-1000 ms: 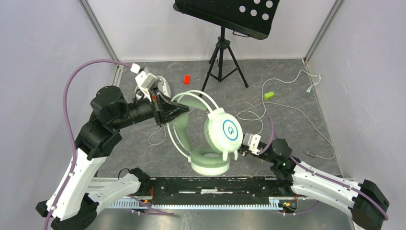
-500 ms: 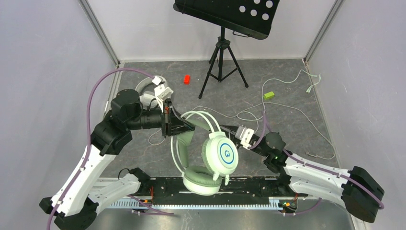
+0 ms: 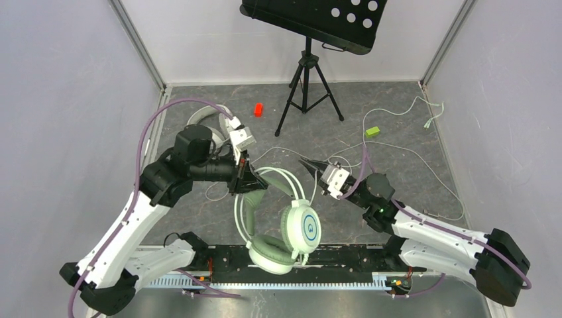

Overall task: Wrap the headphones
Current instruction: Wrap the headphones cable around the headphones.

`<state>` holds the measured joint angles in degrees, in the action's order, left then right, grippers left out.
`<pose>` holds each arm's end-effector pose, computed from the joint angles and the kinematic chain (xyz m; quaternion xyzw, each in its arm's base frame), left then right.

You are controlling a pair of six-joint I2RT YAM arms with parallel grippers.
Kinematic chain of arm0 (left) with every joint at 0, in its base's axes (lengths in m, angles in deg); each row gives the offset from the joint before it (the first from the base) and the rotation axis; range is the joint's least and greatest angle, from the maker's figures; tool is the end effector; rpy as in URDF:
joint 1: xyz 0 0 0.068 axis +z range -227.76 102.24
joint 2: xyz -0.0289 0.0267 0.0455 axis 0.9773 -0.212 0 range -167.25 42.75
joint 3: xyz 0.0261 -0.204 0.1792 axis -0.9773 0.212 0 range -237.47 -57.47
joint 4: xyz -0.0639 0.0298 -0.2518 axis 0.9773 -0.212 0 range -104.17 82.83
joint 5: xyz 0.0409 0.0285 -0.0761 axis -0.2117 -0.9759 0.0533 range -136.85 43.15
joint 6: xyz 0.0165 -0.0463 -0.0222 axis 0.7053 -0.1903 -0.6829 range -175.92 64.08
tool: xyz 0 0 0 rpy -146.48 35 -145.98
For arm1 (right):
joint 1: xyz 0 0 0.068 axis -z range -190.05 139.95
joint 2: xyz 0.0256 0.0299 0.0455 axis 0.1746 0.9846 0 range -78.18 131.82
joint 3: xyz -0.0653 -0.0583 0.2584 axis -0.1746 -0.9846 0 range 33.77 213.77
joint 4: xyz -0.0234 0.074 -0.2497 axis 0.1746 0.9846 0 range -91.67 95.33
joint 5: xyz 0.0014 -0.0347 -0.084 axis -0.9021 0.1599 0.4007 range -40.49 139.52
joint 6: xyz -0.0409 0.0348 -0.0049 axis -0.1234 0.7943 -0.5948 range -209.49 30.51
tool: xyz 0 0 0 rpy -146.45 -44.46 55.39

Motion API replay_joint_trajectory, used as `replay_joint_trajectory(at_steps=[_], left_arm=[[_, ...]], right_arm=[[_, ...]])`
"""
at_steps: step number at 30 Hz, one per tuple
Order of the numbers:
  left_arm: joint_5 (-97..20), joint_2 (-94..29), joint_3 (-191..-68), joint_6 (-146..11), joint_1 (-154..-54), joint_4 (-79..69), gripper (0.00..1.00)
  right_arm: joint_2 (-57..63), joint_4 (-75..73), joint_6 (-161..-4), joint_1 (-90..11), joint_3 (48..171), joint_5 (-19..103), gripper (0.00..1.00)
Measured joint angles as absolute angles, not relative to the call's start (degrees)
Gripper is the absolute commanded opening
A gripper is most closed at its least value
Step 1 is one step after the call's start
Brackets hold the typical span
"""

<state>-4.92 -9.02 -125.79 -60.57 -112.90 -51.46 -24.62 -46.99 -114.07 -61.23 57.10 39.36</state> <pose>0.1200 -0.1135 0.4014 0.3886 0.7226 -0.4523 0.3497 0.1270 0.1678 0.2827 -0.4274 0.4350 0.2342 0.7571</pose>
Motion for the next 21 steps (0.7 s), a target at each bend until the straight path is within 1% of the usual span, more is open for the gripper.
replay_joint_trajectory(at_steps=[5,9,14,21], left_arm=[[-13.21,-13.01,-126.51,-53.27,-114.71,-57.12,0.14],[-23.19,-17.04,-126.86,-48.96,-120.0,-60.4,0.13],[-34.32,-19.35,-127.56,-47.54,-124.7,-61.34,0.09],[-51.59,-21.67,-129.0,-47.67,-125.53,-62.35,0.09]], right_arm=[[-25.32,-37.11,-115.07,-60.64,61.17,40.61,0.11],[-25.21,-28.83,-115.1,-60.42,65.34,42.4,0.11],[-23.92,-16.26,-113.85,-60.03,69.83,44.13,0.11],[-22.06,-0.02,-108.54,-59.48,78.81,44.37,0.11]])
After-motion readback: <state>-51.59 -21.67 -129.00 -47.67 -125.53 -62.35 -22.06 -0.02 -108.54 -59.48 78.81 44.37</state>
